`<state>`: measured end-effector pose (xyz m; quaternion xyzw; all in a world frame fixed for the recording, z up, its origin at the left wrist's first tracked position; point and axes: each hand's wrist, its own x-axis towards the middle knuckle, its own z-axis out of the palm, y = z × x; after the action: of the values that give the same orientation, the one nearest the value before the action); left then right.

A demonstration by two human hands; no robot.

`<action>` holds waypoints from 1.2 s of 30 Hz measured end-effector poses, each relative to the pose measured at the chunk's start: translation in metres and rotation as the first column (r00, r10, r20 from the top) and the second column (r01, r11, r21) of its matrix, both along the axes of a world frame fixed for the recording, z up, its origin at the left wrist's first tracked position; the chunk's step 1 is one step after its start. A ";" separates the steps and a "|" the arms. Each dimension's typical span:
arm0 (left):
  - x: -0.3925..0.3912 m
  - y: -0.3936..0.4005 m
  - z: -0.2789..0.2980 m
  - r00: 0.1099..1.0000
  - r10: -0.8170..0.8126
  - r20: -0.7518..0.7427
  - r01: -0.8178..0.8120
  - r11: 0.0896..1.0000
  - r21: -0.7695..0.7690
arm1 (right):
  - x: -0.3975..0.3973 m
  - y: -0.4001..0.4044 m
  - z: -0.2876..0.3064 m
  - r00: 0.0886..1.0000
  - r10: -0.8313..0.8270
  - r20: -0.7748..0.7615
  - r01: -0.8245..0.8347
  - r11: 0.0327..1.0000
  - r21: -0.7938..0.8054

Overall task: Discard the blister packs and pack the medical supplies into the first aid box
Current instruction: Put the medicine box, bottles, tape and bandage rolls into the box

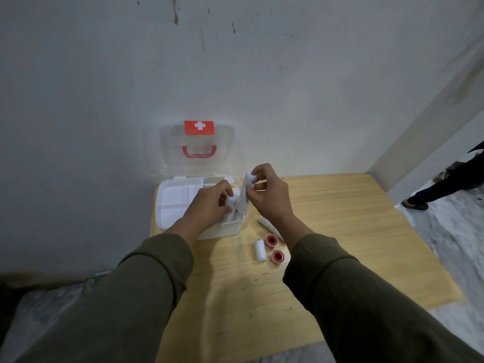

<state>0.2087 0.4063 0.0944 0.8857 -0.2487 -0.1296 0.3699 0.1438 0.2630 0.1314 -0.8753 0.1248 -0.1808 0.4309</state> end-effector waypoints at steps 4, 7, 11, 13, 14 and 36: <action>0.002 0.004 -0.008 1.000 -0.014 0.004 0.014 0.999 0.051 | 0.003 0.001 0.001 1.000 0.018 0.001 -0.018 1.000 0.005; 0.004 0.006 -0.012 1.000 0.000 0.007 -0.001 0.997 0.071 | 0.004 0.001 -0.003 0.999 0.049 -0.022 -0.050 0.998 -0.049; 0.007 0.006 -0.013 1.000 -0.008 -0.019 0.009 0.997 0.078 | 0.000 0.001 -0.018 0.991 0.107 -0.076 -0.118 0.982 -0.145; 0.007 0.006 -0.014 0.999 -0.006 -0.031 0.008 0.997 0.079 | -0.002 0.001 -0.028 0.987 0.137 -0.083 -0.151 0.967 -0.206; 0.007 0.007 -0.014 0.999 -0.002 -0.038 0.005 0.997 0.074 | -0.002 0.001 -0.032 0.985 0.149 -0.091 -0.167 0.956 -0.241; 0.003 0.012 -0.018 0.998 -0.045 -0.049 0.042 0.996 -0.075 | -0.008 0.001 -0.052 0.977 0.127 -0.170 -0.188 0.889 -0.417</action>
<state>0.2112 0.4180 0.0761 0.8623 -0.2631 -0.1508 0.4056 0.1362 0.2637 0.0797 -0.9663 0.0396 -0.1073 0.2305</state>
